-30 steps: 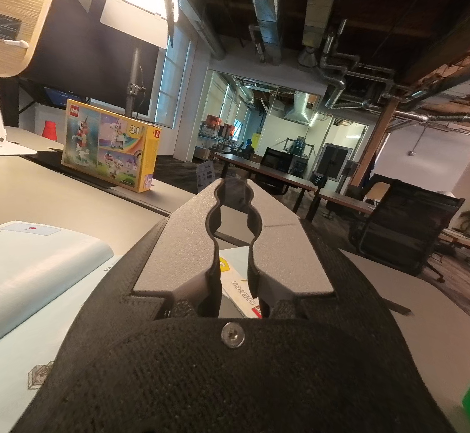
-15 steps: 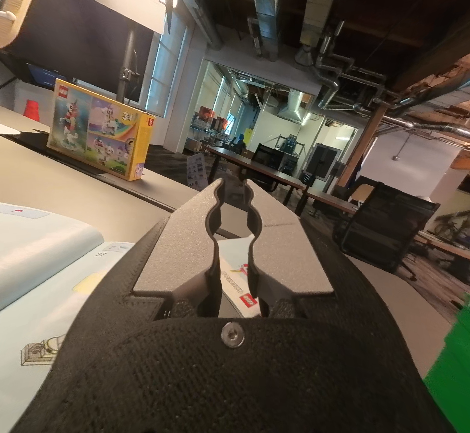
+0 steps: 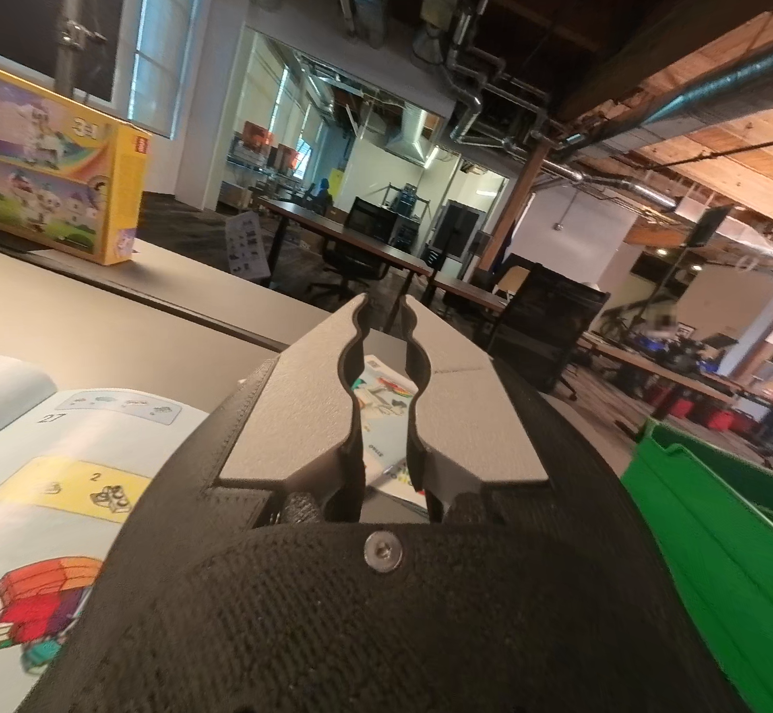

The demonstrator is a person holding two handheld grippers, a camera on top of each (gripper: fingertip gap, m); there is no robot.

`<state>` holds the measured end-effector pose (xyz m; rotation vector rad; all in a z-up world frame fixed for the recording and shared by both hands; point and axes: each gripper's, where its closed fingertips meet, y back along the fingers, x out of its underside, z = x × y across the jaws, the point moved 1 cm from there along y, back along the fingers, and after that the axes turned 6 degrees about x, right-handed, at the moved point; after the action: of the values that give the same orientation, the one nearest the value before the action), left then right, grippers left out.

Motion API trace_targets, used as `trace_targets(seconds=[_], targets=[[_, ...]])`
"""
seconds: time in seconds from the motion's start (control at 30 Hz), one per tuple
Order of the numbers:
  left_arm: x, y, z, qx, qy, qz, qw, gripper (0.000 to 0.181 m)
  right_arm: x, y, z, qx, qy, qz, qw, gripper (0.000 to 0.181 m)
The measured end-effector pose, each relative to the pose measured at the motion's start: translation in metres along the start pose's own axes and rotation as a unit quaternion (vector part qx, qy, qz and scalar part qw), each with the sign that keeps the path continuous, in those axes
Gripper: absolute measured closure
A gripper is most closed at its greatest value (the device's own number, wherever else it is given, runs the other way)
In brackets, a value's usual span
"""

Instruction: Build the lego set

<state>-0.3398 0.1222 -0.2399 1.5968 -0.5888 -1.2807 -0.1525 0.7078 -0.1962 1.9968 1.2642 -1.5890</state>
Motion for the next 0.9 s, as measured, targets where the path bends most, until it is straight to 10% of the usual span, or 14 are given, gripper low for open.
trace_targets(seconds=[0.03, 0.9], targets=[[0.001, -0.005, 0.0, 0.005, -0.008, 0.006, 1.0, 0.174, 0.001, 0.0, -0.003, 0.007, -0.003, 0.003, 1.0, 0.17], [0.007, 0.023, 0.021, 0.016, 0.034, 0.021, 0.999, 0.171, 0.006, -0.003, -0.01, 0.023, -0.02, 0.017, 0.999, 0.171]])
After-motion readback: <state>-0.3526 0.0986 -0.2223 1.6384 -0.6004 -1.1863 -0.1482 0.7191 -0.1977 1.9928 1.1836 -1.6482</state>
